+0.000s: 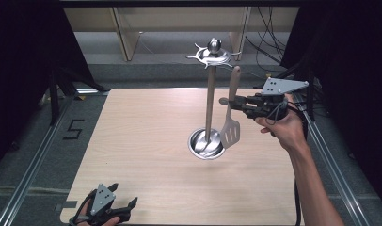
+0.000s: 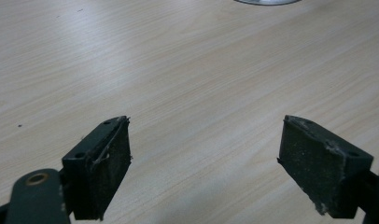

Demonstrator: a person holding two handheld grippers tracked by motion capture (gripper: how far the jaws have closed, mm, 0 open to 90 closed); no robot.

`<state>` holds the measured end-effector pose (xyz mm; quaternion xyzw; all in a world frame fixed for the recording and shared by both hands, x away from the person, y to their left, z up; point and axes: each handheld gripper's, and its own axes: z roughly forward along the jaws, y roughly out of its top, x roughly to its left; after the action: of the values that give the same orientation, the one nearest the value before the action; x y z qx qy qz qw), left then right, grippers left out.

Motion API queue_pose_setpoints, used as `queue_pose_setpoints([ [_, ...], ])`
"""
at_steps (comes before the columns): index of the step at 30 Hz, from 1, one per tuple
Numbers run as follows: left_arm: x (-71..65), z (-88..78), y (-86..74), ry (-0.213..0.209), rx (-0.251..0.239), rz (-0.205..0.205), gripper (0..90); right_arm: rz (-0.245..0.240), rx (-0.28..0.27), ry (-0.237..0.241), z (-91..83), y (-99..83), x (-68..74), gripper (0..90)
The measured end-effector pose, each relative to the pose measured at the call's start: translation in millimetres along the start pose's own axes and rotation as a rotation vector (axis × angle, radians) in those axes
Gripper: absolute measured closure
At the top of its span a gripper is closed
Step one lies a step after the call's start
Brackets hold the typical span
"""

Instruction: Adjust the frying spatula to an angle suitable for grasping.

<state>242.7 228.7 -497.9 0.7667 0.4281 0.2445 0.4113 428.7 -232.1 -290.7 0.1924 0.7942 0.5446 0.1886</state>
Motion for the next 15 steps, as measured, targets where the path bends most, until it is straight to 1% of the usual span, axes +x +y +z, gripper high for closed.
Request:
queue_pose_setpoints([
  [1,0.0,0.0,0.0,-0.001,0.0,0.0,15.8,-0.005,0.0,0.004,0.8,0.6,-1.0,76.5],
  [2,0.0,-0.1,0.0,0.0,0.001,0.001,15.8,-0.016,-0.007,-0.004,1.2,1.0,-1.8,76.5],
  [3,0.0,-0.1,0.0,0.0,0.001,0.001,15.8,-0.016,-0.007,-0.004,1.2,1.0,-1.8,76.5],
  [4,-0.1,-0.1,0.0,0.0,0.0,0.001,15.8,-0.021,0.004,0.005,0.9,2.9,-2.6,76.5],
  [5,-0.1,-0.1,0.0,0.0,0.0,0.001,15.8,-0.021,0.004,0.005,0.9,2.9,-2.6,76.5],
  [6,-0.1,-0.2,0.0,-0.001,0.001,0.001,15.8,-0.015,0.006,0.011,1.0,3.3,-2.3,76.5],
  [7,-0.2,-0.1,0.0,0.0,0.0,0.0,15.9,0.001,0.003,0.004,1.6,3.5,-1.1,76.5],
  [8,-0.3,-0.1,-0.1,-0.001,0.0,0.0,15.9,-0.016,0.001,0.002,1.8,4.3,-3.0,76.5],
  [9,-0.4,-0.2,0.0,-0.001,0.0,0.0,15.8,-0.002,0.019,0.01,1.7,5.3,-2.6,76.5],
  [10,-0.4,-0.2,0.0,-0.001,0.0,0.0,15.8,0.001,0.012,0.014,2.5,5.7,-2.6,76.5],
  [11,-0.6,-0.2,0.0,-0.001,-0.003,-0.002,15.8,-0.016,0.012,-0.001,2.9,6.3,-4.0,76.5],
  [12,-0.6,-0.2,0.0,-0.001,-0.003,-0.001,15.8,-0.004,0.009,0.007,3.9,6.3,-3.7,76.5],
  [13,-0.6,-0.2,0.0,-0.001,-0.002,-0.001,15.9,-0.014,0.01,0.013,4.4,6.6,-4.9,76.5],
  [14,-0.5,-0.2,0.0,-0.001,-0.001,0.0,15.8,-0.002,0.022,0.019,3.9,6.7,-4.7,76.5],
  [15,-0.6,-0.1,-0.1,-0.001,-0.002,-0.001,15.8,0.001,0.032,0.014,4.1,6.7,-4.7,76.5],
])
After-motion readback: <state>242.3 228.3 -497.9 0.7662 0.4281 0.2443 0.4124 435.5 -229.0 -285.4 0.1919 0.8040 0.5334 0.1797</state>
